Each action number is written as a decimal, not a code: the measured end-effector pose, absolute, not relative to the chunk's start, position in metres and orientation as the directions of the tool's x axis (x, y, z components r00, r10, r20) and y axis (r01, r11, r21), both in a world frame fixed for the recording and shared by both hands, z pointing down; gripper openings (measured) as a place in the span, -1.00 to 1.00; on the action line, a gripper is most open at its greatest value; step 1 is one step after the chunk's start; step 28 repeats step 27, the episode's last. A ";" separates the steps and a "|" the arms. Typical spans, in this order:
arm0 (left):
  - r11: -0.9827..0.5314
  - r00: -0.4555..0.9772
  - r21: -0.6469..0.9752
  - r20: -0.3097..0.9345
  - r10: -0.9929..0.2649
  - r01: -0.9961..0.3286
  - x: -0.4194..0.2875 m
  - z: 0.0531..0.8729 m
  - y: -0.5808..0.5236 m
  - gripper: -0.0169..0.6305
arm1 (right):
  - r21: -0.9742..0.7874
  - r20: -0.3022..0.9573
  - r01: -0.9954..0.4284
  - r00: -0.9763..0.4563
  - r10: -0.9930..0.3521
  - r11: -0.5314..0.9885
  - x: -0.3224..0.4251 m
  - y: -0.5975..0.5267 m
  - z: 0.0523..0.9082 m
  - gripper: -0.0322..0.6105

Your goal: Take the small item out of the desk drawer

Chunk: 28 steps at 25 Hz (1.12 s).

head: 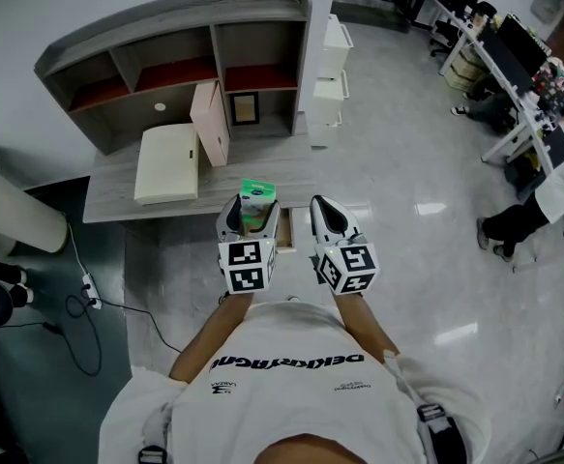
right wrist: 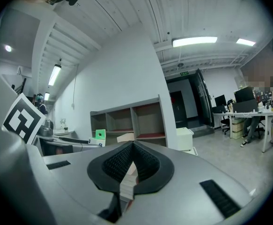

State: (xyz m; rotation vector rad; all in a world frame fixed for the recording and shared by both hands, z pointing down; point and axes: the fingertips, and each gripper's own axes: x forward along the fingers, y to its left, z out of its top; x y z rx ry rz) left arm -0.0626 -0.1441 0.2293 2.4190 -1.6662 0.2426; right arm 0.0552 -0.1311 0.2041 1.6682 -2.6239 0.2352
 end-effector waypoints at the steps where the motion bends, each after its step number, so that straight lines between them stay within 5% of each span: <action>1: -0.347 0.352 0.066 0.238 -0.905 -0.936 -0.063 0.228 -0.144 0.06 | -0.111 0.100 -0.902 -0.428 -0.898 0.417 0.055 -0.131 0.203 -0.80; 28: -0.308 0.312 0.049 0.163 -0.936 -0.950 -0.075 0.223 -0.149 0.06 | -0.084 0.091 -0.898 -0.439 -0.894 0.432 0.054 -0.140 0.205 -0.80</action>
